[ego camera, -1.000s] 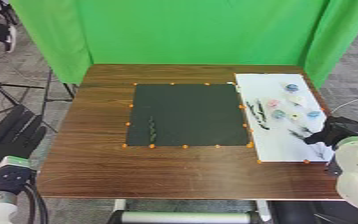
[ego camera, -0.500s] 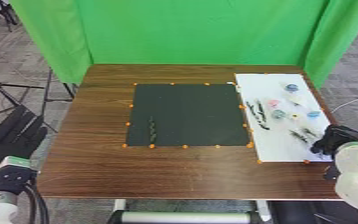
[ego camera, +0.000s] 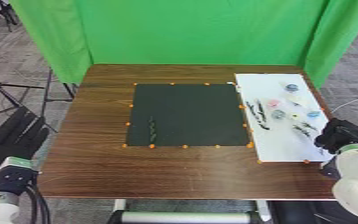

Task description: Arrange flowers

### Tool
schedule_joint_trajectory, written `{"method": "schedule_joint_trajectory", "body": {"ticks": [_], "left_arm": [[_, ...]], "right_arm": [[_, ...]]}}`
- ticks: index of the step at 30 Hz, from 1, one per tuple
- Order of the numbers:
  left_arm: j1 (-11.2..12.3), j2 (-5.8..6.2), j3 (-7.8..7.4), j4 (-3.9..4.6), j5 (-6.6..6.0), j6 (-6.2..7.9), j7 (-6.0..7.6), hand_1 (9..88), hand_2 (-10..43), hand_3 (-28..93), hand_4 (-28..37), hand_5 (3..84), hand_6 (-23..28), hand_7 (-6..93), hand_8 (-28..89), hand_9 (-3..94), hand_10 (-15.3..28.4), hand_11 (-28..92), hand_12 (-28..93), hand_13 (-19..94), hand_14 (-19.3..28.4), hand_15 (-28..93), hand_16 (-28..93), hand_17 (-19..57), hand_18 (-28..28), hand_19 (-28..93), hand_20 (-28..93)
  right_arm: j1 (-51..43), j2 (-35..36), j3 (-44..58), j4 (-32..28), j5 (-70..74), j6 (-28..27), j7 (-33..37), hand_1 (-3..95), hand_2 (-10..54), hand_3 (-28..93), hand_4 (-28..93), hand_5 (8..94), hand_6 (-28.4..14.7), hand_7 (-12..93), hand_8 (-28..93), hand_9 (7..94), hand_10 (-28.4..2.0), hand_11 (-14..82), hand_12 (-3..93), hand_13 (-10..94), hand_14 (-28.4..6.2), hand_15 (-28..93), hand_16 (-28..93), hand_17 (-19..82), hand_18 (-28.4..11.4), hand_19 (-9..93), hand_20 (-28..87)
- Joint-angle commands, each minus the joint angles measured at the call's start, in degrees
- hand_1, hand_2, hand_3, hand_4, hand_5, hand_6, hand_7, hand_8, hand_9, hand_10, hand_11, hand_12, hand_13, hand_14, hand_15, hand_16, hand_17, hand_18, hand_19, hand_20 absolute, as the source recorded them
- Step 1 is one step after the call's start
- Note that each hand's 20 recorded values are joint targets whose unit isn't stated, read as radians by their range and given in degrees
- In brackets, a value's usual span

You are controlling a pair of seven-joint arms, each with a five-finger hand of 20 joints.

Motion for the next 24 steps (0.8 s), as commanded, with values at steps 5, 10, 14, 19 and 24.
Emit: {"method": "schedule_joint_trajectory", "body": {"ticks": [5,10,14,19,24], "left_arm": [[-0.48,-0.29,0.29,0.04,-0.02,-0.34,-1.19,24.7,13.6,69,-28.3,40.8,7.6,15.0,-9,32.2,14.5,25,8,22,14.3,39,-11,-5.1,11.1,30,8],[-1.67,-0.13,0.84,0.66,0.61,-0.6,-2.42,24.7,13.6,69,-28.3,40.6,7.5,15.1,-9,32.1,14.5,25,8,22,14.2,39,-11,-5.1,11.2,30,8],[-2.13,-0.02,1.48,0.81,0.79,-0.57,-2.99,24.7,13.6,69,-28.3,40.4,7.4,15.1,-9,32.1,14.4,25,8,22,14.2,39,-11,-5.0,11.2,30,8],[-2.66,0.32,2.51,0.89,0.65,-0.41,-3.02,24.8,13.5,69,-28.3,40.2,7.4,15.2,-9,32.0,14.4,25,8,22,14.1,39,-11,-5.1,11.2,30,8],[-2.55,0.67,2.93,0.8,0.08,0.28,-2.33,24.8,13.5,69,-28.3,40.2,7.4,15.2,-9,31.9,14.5,25,8,22,14.1,39,-11,-5.1,11.2,30,8]], "right_arm": [[9.73,-4.44,-10.61,-8.57,-1.93,11.06,-1.31,48.2,-9.5,76,-22,74.9,-2.4,46,21,85.6,-12.2,42.9,37.2,80,-10.4,63,37,42,-26.1,89,37],[22.5,-10.11,-24.58,-5.33,-1.4,10.58,-2.65,48.1,-9.5,75,-21,75.2,-2.6,46,22,85.6,-12.3,44.6,35.6,80,-10.5,64,37,42,-26.2,90,37],[30.69,-17.45,-30.16,-1.82,4.78,6.5,-3.94,48.1,-9.5,75,-21,75.2,-2.6,46,22,85.6,-12.3,45.0,35.3,80,-10.5,64,37,42,-26.3,90,36],[38.44,-22.7,-36.71,3.61,8.4,3.45,-1.91,48.2,-9.3,75,-21,74.9,-2.6,46,22,85.4,-12.5,45.2,35.3,80,-10.6,64,37,42,-26.4,90,36],[43.29,-26.02,-42.9,10.72,10.27,1.99,-1.0,48.2,-9.1,75,-21,74.7,-2.7,46,22,85.1,-12.5,45.4,35.3,80,-10.6,64,37,42,-26.5,91,36]]}}
